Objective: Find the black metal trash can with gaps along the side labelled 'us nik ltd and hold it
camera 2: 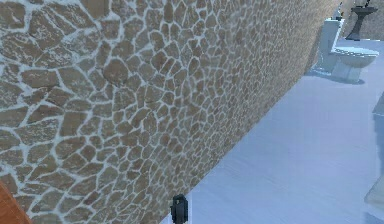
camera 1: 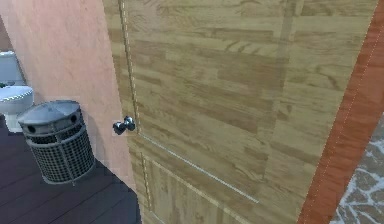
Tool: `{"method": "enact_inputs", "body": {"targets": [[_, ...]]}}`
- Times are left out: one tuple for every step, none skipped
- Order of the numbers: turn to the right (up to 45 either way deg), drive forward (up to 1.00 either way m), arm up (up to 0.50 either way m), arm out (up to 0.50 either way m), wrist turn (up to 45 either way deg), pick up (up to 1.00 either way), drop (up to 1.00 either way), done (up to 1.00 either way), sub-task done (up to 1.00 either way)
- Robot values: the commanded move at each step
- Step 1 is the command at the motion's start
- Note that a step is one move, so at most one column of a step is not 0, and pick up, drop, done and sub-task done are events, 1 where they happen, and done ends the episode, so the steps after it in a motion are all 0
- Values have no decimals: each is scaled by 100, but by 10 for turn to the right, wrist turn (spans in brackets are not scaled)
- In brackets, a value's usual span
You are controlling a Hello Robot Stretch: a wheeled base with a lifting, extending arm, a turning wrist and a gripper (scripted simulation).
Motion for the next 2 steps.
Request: {"method": "enact_inputs", "body": {"targets": [[0,0,0,50,0,0,0,0,0],[0,0,0,0,450,0,0,0,0]]}}
